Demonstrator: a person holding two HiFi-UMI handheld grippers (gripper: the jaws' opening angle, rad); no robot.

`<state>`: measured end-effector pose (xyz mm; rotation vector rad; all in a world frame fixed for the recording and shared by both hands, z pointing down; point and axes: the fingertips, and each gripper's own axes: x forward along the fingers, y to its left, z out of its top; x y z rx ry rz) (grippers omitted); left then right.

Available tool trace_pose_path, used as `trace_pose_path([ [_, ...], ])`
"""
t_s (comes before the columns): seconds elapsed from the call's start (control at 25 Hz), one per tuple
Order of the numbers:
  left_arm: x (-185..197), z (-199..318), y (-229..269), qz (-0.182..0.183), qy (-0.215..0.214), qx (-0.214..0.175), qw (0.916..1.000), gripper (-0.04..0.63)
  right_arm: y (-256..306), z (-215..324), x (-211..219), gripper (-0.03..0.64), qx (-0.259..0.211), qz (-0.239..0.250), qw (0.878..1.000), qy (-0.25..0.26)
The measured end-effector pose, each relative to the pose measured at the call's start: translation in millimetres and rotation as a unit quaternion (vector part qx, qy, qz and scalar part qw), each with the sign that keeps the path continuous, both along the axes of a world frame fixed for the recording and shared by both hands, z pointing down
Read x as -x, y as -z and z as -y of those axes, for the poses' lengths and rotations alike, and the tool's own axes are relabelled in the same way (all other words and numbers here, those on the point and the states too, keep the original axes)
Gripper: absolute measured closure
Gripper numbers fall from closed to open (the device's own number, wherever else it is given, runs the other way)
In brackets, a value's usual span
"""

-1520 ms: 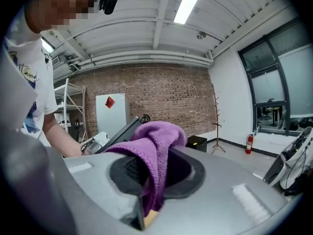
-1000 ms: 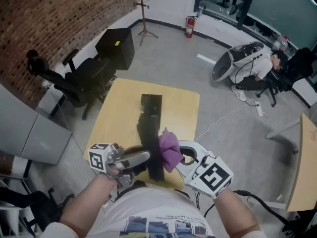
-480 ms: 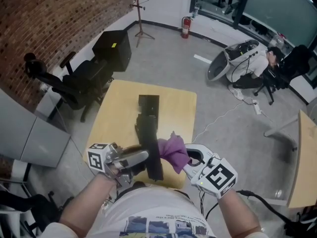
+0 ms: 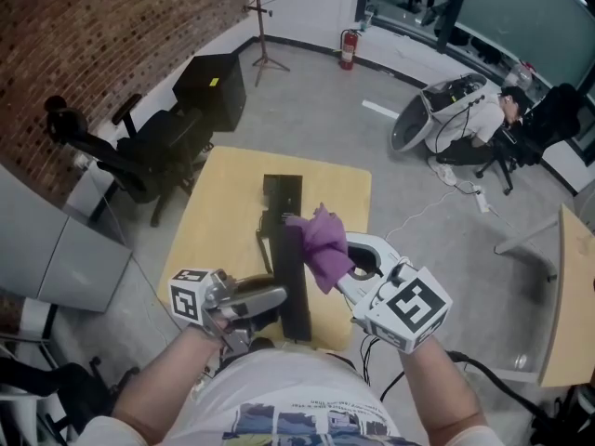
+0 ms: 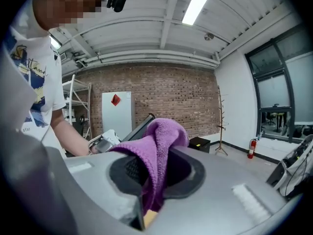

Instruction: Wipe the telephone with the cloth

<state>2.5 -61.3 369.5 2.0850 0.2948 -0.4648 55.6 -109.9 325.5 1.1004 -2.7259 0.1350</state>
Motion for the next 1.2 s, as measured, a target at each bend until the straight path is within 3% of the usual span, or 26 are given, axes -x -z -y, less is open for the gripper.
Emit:
trace_pose_path([
  [0.2, 17, 15, -5, 0.004, 0.024, 0.007, 0.9997, 0.515, -15, -30, 22, 0.574, -0.008, -0.025, 0.998, 0.053],
  [0.4, 31, 30, -8, 0.007, 0.034, 0.013, 0.9993, 0.515, -33, -52, 34, 0.575, 0.011, -0.061, 0.996, 0.069],
  [0.96, 53, 70, -27, 0.022, 0.03, 0.033, 0.9988, 0.515, -70, -86, 50, 0.575, 0.082, -0.088, 0.992, 0.043],
  [1.2, 65, 109, -57, 0.074, 0.044, 0.024, 0.996, 0.515, -77, -87, 46, 0.574, 0.1, -0.055, 0.993, -0.006],
])
